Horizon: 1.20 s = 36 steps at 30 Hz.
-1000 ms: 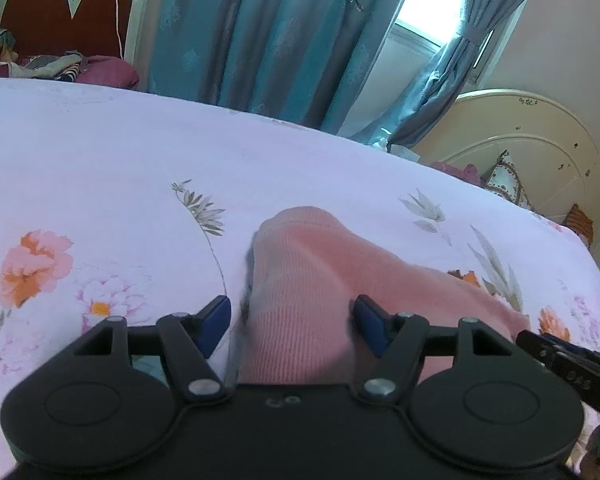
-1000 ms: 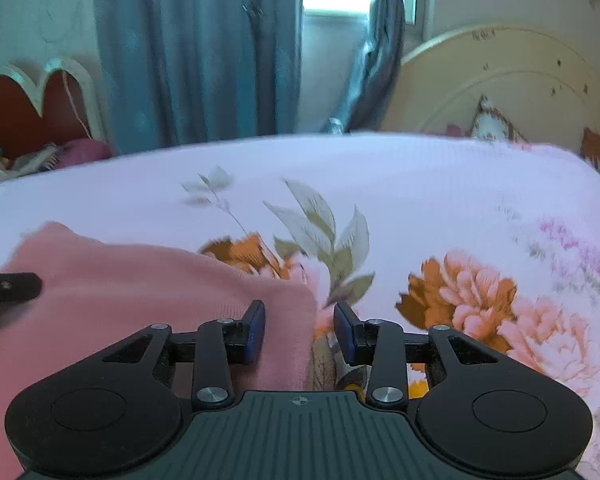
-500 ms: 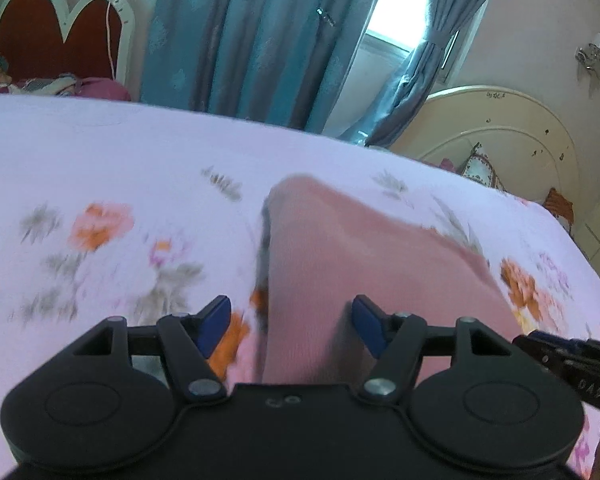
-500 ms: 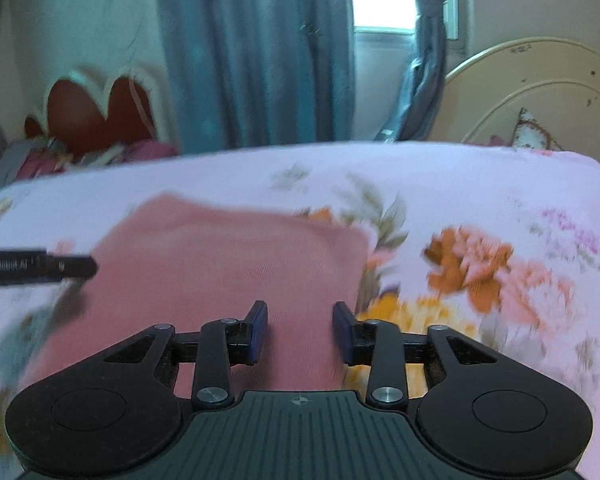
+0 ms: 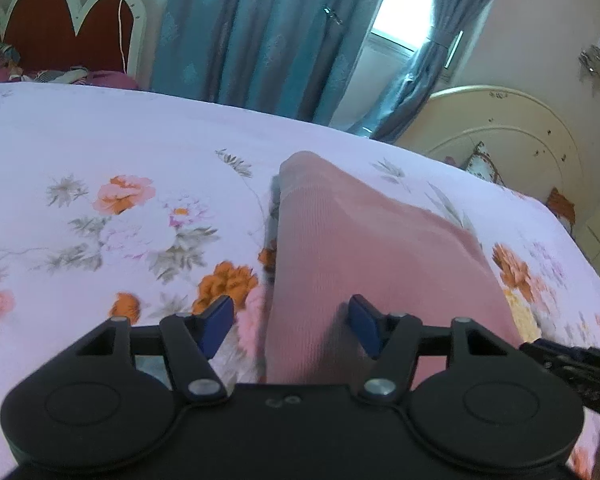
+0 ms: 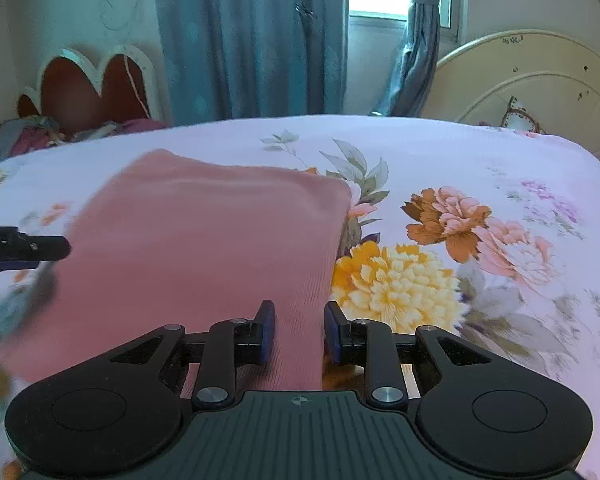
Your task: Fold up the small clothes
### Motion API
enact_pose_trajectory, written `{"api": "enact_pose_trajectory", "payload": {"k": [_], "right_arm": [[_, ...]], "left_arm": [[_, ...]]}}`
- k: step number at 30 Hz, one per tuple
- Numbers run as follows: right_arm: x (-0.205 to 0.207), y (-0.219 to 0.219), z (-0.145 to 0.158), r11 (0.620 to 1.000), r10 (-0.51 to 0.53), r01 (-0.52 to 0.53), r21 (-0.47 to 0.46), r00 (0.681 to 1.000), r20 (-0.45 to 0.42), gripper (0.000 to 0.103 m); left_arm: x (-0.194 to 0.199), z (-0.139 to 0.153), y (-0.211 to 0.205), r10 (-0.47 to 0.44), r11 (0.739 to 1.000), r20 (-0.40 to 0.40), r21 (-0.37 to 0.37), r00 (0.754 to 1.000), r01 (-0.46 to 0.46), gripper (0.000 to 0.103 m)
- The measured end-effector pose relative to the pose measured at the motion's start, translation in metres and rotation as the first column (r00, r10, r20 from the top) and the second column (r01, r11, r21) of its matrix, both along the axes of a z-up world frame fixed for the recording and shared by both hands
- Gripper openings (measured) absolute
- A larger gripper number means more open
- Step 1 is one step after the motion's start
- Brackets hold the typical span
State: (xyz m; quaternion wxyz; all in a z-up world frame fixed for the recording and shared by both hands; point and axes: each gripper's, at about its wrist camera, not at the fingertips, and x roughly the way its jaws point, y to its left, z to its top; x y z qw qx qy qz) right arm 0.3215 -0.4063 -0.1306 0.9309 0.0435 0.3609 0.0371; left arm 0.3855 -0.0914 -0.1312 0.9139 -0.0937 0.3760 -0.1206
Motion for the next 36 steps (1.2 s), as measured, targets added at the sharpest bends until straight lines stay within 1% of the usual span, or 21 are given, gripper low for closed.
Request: {"api": "enact_pose_trajectory", "payload": {"k": [2, 5, 7, 8, 11, 16, 18, 22, 24, 28, 30, 31, 32, 33, 34, 36], "right_arm": [[-0.017, 0.002, 0.004, 1.0, 0.008, -0.008, -0.001, 1.0, -0.005, 0.027], [-0.038, 0.004, 0.0, 1.0, 0.012, -0.012, -0.006, 0.999, -0.032, 0.027], [-0.043, 0.005, -0.013, 0.999, -0.001, -0.003, -0.042, 0.997, -0.076, 0.027], [-0.043, 0.003, -0.019, 0.999, -0.012, 0.008, -0.038, 0.996, -0.092, 0.027], [-0.041, -0.01, -0.025, 0.998, -0.047, 0.051, 0.046, 0.994, -0.102, 0.027], [-0.046, -0.025, -0.026, 0.989, -0.076, 0.091, 0.12, 0.989, -0.123, 0.027], [-0.046, -0.03, -0.022, 0.983, -0.093, 0.113, 0.142, 0.986, -0.136, 0.027], [-0.043, -0.033, -0.008, 0.982, -0.049, 0.071, 0.176, 0.991, -0.125, 0.027], [-0.037, -0.033, -0.002, 0.983, -0.039, 0.058, 0.172, 0.993, -0.11, 0.027], [-0.02, -0.037, 0.003, 0.978, -0.038, 0.059, 0.2, 0.994, -0.106, 0.027], [-0.008, -0.041, 0.002, 0.972, -0.041, 0.066, 0.225, 0.992, -0.116, 0.029], [-0.003, -0.043, 0.001, 0.969, -0.044, 0.072, 0.237, 0.992, -0.12, 0.042], [0.002, -0.044, 0.001, 0.965, -0.051, 0.08, 0.25, 0.991, -0.121, 0.067], [0.007, -0.045, 0.0, 0.961, -0.06, 0.088, 0.263, 0.992, -0.113, 0.074], [0.011, -0.046, 0.0, 0.958, -0.059, 0.087, 0.273, 0.993, -0.107, 0.076], [0.025, -0.047, -0.005, 0.952, -0.054, 0.089, 0.294, 0.991, -0.123, 0.076]], "left_arm": [[-0.01, -0.003, 0.004, -0.007, 1.0, -0.013, -0.003, 1.0, 0.007, 0.062], [-0.022, -0.013, 0.003, -0.027, 1.0, -0.044, 0.012, 0.999, 0.027, 0.062], [-0.025, -0.024, 0.001, -0.033, 0.999, -0.077, 0.007, 0.996, 0.034, 0.062], [-0.026, -0.028, -0.001, -0.033, 0.999, -0.082, 0.009, 0.996, 0.034, 0.063], [-0.028, -0.03, -0.007, -0.043, 0.998, -0.063, 0.047, 0.997, 0.046, 0.063], [-0.022, -0.024, -0.005, -0.044, 0.998, -0.104, 0.04, 0.994, 0.049, 0.065], [-0.022, -0.021, -0.005, -0.044, 0.998, -0.109, 0.049, 0.993, 0.049, 0.068], [-0.02, -0.011, -0.005, -0.044, 0.998, -0.093, 0.048, 0.995, 0.049, 0.073], [-0.018, -0.006, -0.007, -0.049, 0.998, -0.082, 0.046, 0.995, 0.053, 0.078], [-0.007, 0.001, -0.012, -0.07, 0.996, -0.073, 0.044, 0.995, 0.073, 0.081], [0.0, 0.002, -0.015, -0.082, 0.995, -0.074, 0.048, 0.994, 0.086, 0.083], [0.004, 0.002, -0.017, -0.088, 0.994, -0.074, 0.051, 0.993, 0.092, 0.084], [0.008, 0.001, -0.018, -0.092, 0.994, -0.073, 0.055, 0.993, 0.096, 0.087], [0.013, 0.001, -0.019, -0.093, 0.993, -0.072, 0.059, 0.993, 0.098, 0.09], [0.017, 0.0, -0.02, -0.094, 0.993, -0.071, 0.062, 0.993, 0.098, 0.09], [0.027, -0.003, -0.021, -0.102, 0.993, -0.079, 0.053, 0.992, 0.106, 0.091]]}}
